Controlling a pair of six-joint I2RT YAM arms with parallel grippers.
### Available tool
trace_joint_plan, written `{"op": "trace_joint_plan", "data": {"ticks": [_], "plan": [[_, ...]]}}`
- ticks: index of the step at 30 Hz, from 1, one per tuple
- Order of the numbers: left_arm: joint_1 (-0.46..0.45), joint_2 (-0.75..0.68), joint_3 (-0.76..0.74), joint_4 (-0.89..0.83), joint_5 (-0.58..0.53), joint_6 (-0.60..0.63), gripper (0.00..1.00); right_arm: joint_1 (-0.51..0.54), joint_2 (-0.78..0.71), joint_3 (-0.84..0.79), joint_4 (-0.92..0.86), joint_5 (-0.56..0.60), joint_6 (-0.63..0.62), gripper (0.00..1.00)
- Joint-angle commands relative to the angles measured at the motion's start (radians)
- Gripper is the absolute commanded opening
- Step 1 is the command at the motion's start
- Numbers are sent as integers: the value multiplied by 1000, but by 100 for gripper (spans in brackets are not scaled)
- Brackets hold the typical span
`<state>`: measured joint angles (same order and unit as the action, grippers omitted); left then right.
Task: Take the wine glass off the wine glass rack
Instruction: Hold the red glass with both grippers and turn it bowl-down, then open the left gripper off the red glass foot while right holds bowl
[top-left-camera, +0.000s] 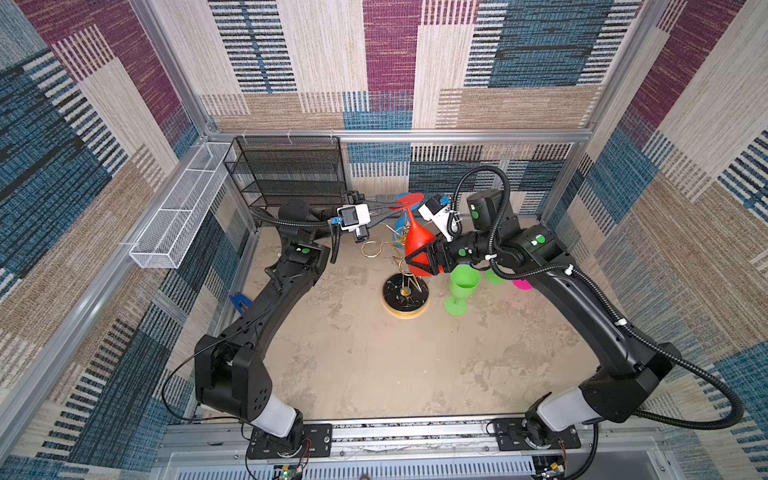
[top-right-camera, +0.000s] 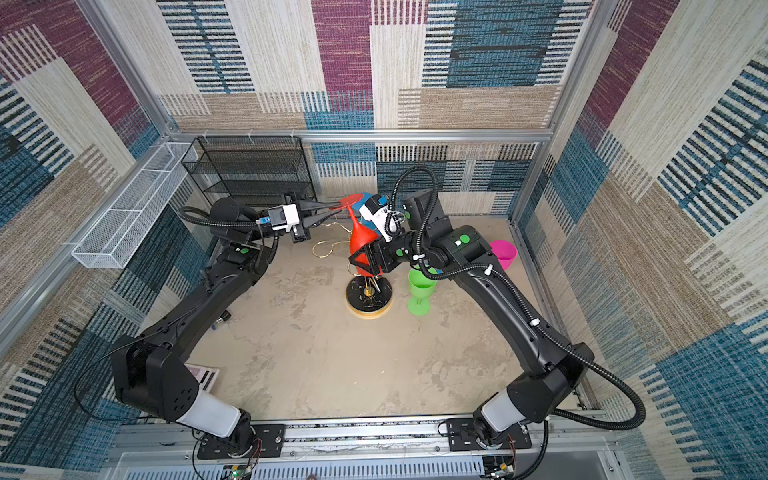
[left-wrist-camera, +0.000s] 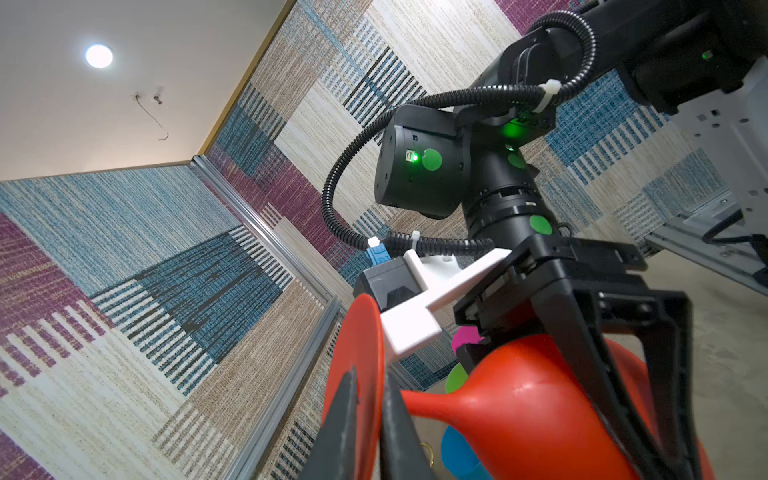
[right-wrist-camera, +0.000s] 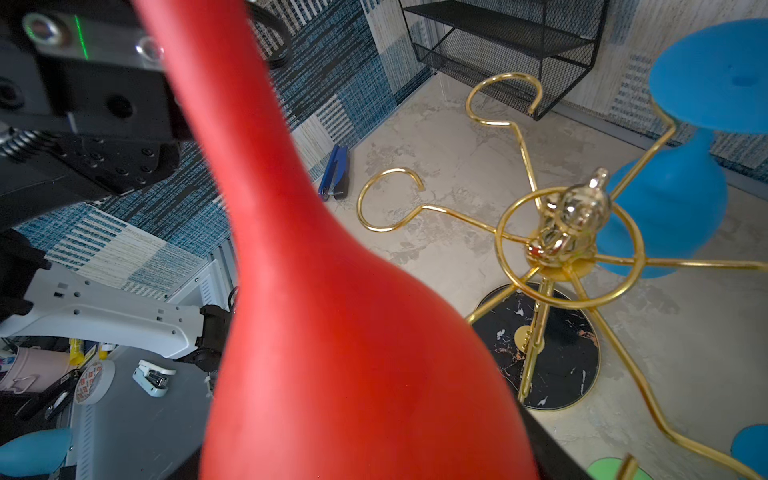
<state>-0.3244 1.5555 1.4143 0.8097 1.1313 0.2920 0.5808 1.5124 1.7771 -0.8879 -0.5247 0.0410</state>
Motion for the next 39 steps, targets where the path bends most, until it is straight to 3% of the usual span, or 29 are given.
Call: {"op": "trace_joint_plan", "data": {"ticks": [1,4,8,15,19,25,33,36,39], "plan": [[-5,3,13,7,3,15,7,0,3,13,8,4,0,30],[-5,6,18,6,-3,14,0,-1,4,18,9,4,1,32],[-7,8,23,6,-14,14,0,-1,3,29,16,4,3,41],[-5,3,25,26,-89,-52,0,-1,-38,35,83,13,21,88],[-3,-9,28,-23,-151,-104,0,-2,-99,20,170,56,43,100],[0,-49,21,-114,-240,-186,0,-38,-190,-32,281,106,83,99],[6,-151,1,-377,-430,-403,0,-145,-334,-162,409,21,134,99],[5,-195,-23,-454,-476,-476,0,-151,-385,-210,438,39,132,94],[6,-231,-39,-515,-506,-532,0,-151,-410,-227,441,68,130,81]]}}
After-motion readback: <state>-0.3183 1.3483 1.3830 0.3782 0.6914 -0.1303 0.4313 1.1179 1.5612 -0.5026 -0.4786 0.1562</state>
